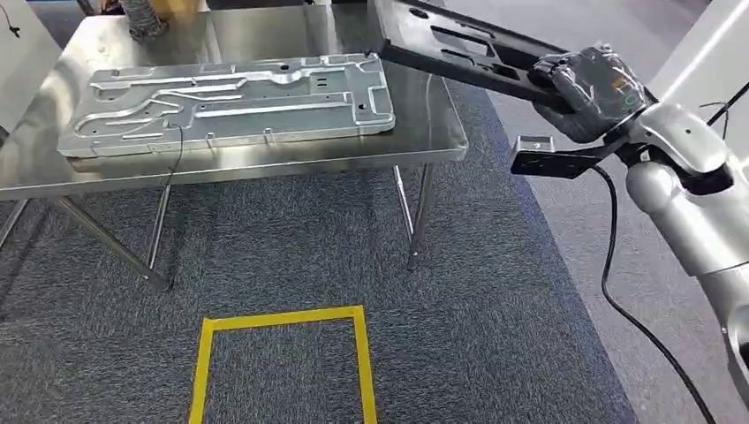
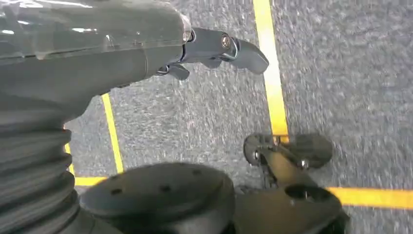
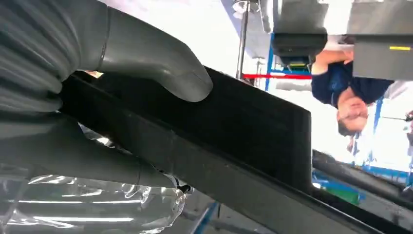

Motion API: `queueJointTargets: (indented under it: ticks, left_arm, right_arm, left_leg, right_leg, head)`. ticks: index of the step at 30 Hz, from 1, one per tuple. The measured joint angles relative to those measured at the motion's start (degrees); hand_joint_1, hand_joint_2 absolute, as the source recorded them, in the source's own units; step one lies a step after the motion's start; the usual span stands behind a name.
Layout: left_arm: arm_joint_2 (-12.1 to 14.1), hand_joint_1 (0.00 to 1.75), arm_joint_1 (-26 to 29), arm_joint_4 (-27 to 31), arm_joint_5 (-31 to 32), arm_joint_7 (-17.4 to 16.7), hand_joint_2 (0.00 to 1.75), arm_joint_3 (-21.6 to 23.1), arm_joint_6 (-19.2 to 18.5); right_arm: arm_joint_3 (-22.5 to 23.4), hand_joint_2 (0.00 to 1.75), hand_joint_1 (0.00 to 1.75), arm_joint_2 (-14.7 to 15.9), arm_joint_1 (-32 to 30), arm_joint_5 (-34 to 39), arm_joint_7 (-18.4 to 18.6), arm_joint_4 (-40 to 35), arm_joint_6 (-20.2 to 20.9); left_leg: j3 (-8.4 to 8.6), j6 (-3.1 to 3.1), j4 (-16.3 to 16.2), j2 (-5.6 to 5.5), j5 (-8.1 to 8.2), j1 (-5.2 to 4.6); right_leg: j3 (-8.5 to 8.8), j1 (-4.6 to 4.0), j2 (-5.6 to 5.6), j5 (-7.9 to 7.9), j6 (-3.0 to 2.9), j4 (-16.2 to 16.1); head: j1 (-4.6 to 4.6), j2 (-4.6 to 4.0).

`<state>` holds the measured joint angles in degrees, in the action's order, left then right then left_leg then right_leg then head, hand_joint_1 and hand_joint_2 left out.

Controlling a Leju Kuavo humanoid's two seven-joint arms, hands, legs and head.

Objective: Take the parts from the cabinet and place them on the table.

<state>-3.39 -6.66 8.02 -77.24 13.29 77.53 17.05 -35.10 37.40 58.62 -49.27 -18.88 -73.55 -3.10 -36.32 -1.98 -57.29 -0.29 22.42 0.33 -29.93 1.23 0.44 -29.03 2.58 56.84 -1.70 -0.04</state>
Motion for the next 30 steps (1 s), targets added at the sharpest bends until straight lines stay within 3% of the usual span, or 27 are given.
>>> queueJointTargets:
  ticks: [1,4,5,6,7,9,10,11,14,15,16,17,19,20,21,22,24,25,26,27,30]
  left_arm:
    - [0.0,0.0,-0.1,0.0,0.0,0.0,1.75,0.0,0.0]
    - [0.0,0.0,-0.2,0.0,0.1,0.0,1.75,0.5,0.0]
    - [0.0,0.0,-0.1,0.0,0.1,0.0,1.75,0.6,0.0]
    - [0.0,0.0,0.0,0.0,0.1,0.1,1.75,0.8,0.0]
    - [0.0,0.0,0.0,0.0,0.1,0.2,1.75,0.9,0.0]
    - [0.0,0.0,0.0,0.0,0.0,0.5,1.75,1.1,0.0]
    - [0.0,0.0,-0.1,0.0,-0.1,0.5,1.75,1.2,0.0]
    - [0.0,0.0,-0.2,0.0,-0.1,0.5,1.75,1.3,0.1]
    - [0.1,0.0,-0.4,0.0,-0.7,0.4,1.75,1.3,0.2]
    - [0.1,0.0,-0.5,0.0,-0.7,0.3,1.75,1.3,0.3]
    - [0.2,0.0,-0.6,0.0,-0.8,0.3,1.75,1.3,0.4]
    - [0.2,0.0,-0.6,0.0,-0.9,0.3,1.75,1.3,0.4]
    - [0.3,0.0,-0.4,0.0,-1.0,0.3,1.75,1.3,0.4]
    - [0.3,0.0,-0.2,0.0,-1.2,0.3,1.75,1.3,0.4]
    - [0.4,0.0,-0.4,0.0,-1.2,0.4,1.75,1.3,0.4]
    - [0.4,0.0,-0.5,0.0,-1.1,0.4,1.75,1.3,0.5]
    - [0.6,0.0,-0.3,0.0,-1.1,0.3,1.75,1.3,0.7]
    - [0.6,0.0,-0.1,0.0,-1.1,0.3,1.75,1.3,0.7]
    - [0.6,0.0,-0.1,0.0,-1.1,0.3,1.75,1.3,0.8]
    - [0.6,0.0,-0.2,0.0,-1.1,0.3,1.75,1.4,0.8]
    - [0.7,0.0,0.0,0.0,-1.0,0.4,1.75,1.4,0.9]
  right_arm:
    - [-0.4,1.75,1.75,0.0,0.7,0.0,0.0,0.4,0.0]
    - [-2.6,1.75,1.75,-0.2,2.2,0.0,0.0,2.2,-0.6]
    - [-3.5,1.75,1.75,-0.3,2.3,0.0,-0.2,2.9,-1.0]
    - [-4.4,1.75,1.75,-0.7,2.3,0.0,-0.3,3.6,-1.6]
    - [-5.6,1.75,1.75,-1.6,2.7,0.0,-0.5,5.0,-2.8]
    - [-7.4,1.75,1.75,-4.1,3.3,-0.4,-0.5,7.8,-5.6]
    - [-8.3,1.75,1.75,-5.9,3.4,-0.7,-0.5,9.6,-7.6]
    - [-9.4,1.75,1.75,-8.0,4.0,-1.1,-0.5,11.7,-9.1]
    - [-11.5,1.75,1.75,-13.3,4.2,-1.7,-0.5,15.9,-11.2]
    - [-12.0,1.75,1.75,-15.1,4.2,-1.9,-0.5,17.1,-11.9]
    - [-12.5,1.75,1.75,-16.7,4.2,-2.1,-0.6,18.0,-12.4]
    - [-12.9,1.75,1.75,-18.4,4.3,-2.2,-0.6,19.0,-13.1]
    - [-13.9,1.75,1.75,-21.0,4.2,-2.3,-0.6,20.9,-13.5]
    - [-14.4,1.75,1.75,-22.3,4.0,-2.4,-0.7,21.6,-13.7]
    - [-14.9,1.75,1.75,-23.5,3.7,-2.4,-0.7,22.4,-14.1]
    - [-15.2,1.75,1.75,-24.3,3.4,-2.6,-0.9,23.1,-14.4]
    - [-15.9,1.75,1.75,-26.1,3.2,-2.7,-1.1,24.1,-15.1]
    - [-16.2,1.75,1.75,-26.7,3.2,-2.8,-1.1,24.5,-15.5]
    - [-16.3,1.75,1.75,-27.3,3.3,-2.8,-1.1,25.2,-16.1]
    - [-16.4,1.75,1.75,-27.8,3.2,-2.9,-1.1,25.5,-16.3]
    - [-17.0,1.75,1.75,-28.6,2.9,-3.1,-1.1,26.4,-16.4]
  left_leg:
    - [0.45,-0.32,0.3,-0.03,0.2,-0.03]
    - [1.37,-0.79,0.3,-0.09,1.08,-0.19]
    - [1.73,-0.81,0.3,-0.17,1.45,-0.2]
    - [2.22,-0.74,0.3,-0.29,1.86,-0.19]
    - [2.85,-0.6,0.2,-0.33,2.31,-0.2]
    - [4.28,-0.24,0.2,-0.28,3.29,-0.26]
    - [4.33,-0.05,0.2,-0.18,3.67,-0.25]
    - [4.37,0.37,0.0,-0.13,3.91,-0.47]
    - [4.66,1.25,0.4,0.13,4.34,-0.25]
    - [4.6,1.71,0.2,0.14,4.8,-0.42]
    - [4.25,2.07,-1.2,0.11,5.26,-0.19]
    - [2.3,2.42,-4.7,0.08,6.77,-0.06]
    - [-3.3,2.85,-14.2,0.1,10.08,0.17]
    - [-5.85,3.0,-17.9,0.1,10.66,0.21]
    - [-6.89,3.05,-18.5,0.1,9.65,0.24]
    - [-6.41,3.12,-16.1,0.11,7.12,0.34]
    - [-2.62,3.03,-6.3,0.14,0.43,0.47]
    - [-1.31,2.93,-2.1,0.23,-1.34,0.52]
    - [-0.42,2.83,-1.7,0.16,-0.22,0.13]
    - [-0.29,2.0,-1.1,0.11,0.5,0.31]
    - [-0.07,0.99,-0.8,-0.11,0.95,0.28]
  right_leg:
    - [-0.72,-0.12,-0.17,-0.81,0.17,1.9]
    - [-8.77,-0.03,-0.16,-5.41,0.61,15.3]
    - [-11.1,-0.01,-0.16,-5.4,0.74,18.1]
    - [-11.97,0.01,-0.16,-3.58,0.77,17.7]
    - [-11.34,0.01,-0.16,-0.49,0.68,14.5]
    - [-7.52,-0.02,-0.17,6.66,0.11,3.7]
    - [-6.25,-0.15,-0.11,6.99,-0.28,1.2]
    - [-5.86,-0.65,-0.17,6.32,-0.58,0.0]
    - [-5.96,-0.98,0.15,5.68,-1.55,0.1]
    - [-5.28,-0.27,0.22,5.78,-1.91,-0.5]
    - [-4.8,-0.39,0.09,5.56,-2.2,-0.8]
    - [-4.52,-0.36,-0.12,5.24,-2.69,-0.7]
    - [-4.0,-0.47,-0.17,4.66,-2.97,-0.7]
    - [-3.7,-0.49,-0.15,4.32,-2.99,-0.7]
    - [-3.24,-0.48,-0.14,3.95,-2.97,-0.6]
    - [-2.65,-0.47,-0.13,3.46,-2.88,-0.6]
    - [-1.43,-0.37,-0.06,2.32,-2.59,-0.3]
    - [-1.13,-0.38,-0.05,1.72,-2.29,-0.1]
    - [-1.3,-0.78,0.09,1.45,-1.87,0.2]
    - [-1.53,-0.81,0.12,1.4,-1.62,0.2]
    - [-1.08,-0.81,-0.09,0.79,-0.65,-0.2]
  head:
    - [0.0,0.0]
    - [0.0,0.0]
    - [0.0,0.0]
    - [0.0,0.0]
    - [0.0,0.0]
    - [0.0,0.0]
    - [0.0,0.0]
    - [0.0,0.0]
    - [0.0,0.0]
    - [-0.02,0.02]
    - [-0.07,0.0]
    - [-0.07,0.0]
    - [-0.07,0.0]
    - [-0.07,0.0]
    - [-0.07,0.0]
    - [-0.07,0.0]
    - [-0.07,0.0]
    - [-0.07,0.0]
    - [-0.09,0.0]
    - [-0.09,0.0]
    - [-0.07,0.0]
